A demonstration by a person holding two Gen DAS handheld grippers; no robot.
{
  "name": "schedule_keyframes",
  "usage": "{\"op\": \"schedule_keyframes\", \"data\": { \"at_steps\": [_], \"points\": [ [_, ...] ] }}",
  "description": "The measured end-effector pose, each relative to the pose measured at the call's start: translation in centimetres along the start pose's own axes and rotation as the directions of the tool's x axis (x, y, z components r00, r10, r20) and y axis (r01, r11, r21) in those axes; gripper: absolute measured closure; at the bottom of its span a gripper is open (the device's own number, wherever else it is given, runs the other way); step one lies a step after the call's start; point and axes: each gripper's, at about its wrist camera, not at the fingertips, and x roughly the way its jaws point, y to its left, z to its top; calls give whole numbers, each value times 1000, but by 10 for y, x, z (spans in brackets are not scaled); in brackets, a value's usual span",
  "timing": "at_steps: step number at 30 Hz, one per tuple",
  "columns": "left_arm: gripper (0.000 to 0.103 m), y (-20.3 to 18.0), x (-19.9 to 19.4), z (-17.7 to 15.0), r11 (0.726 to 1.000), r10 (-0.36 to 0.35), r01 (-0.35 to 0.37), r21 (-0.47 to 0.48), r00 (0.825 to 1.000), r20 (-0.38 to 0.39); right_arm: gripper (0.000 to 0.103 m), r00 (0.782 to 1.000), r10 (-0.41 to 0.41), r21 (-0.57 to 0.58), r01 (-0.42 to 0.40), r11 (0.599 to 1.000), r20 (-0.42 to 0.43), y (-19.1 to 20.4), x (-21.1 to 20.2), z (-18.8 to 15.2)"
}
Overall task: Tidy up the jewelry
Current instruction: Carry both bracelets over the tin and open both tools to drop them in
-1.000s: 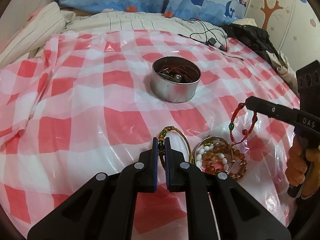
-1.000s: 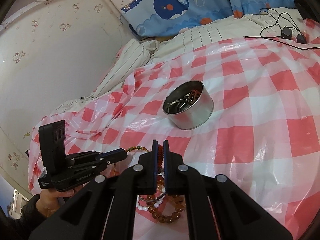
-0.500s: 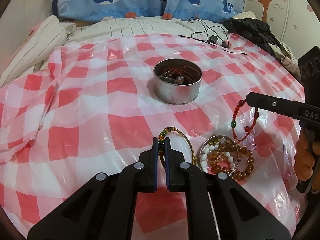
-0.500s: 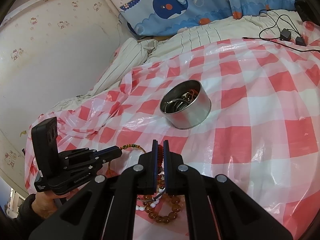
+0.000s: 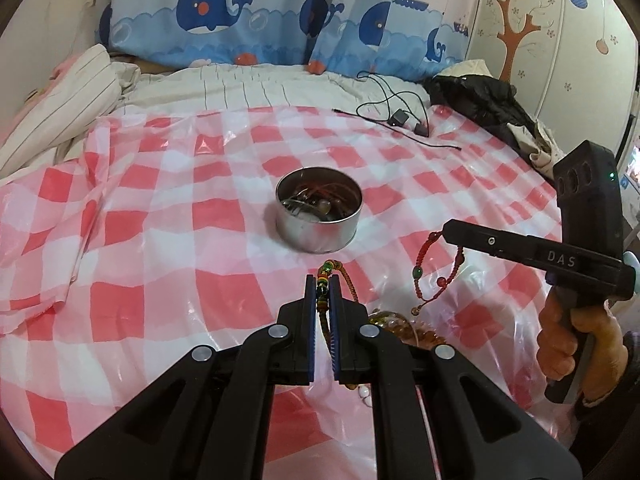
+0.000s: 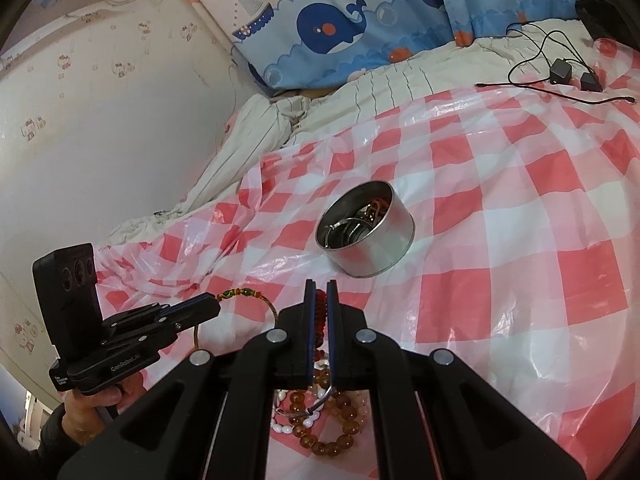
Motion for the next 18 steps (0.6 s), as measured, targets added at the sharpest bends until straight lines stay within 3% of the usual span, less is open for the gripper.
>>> {"op": "schedule_keyframes", "data": {
  "at_steps": [18],
  "points": [
    [98,1,4,-2,1000,-2,2,-3,1000,-10,97,1000,0,0,0,1000,-4,1,0,0]
  ]
}}
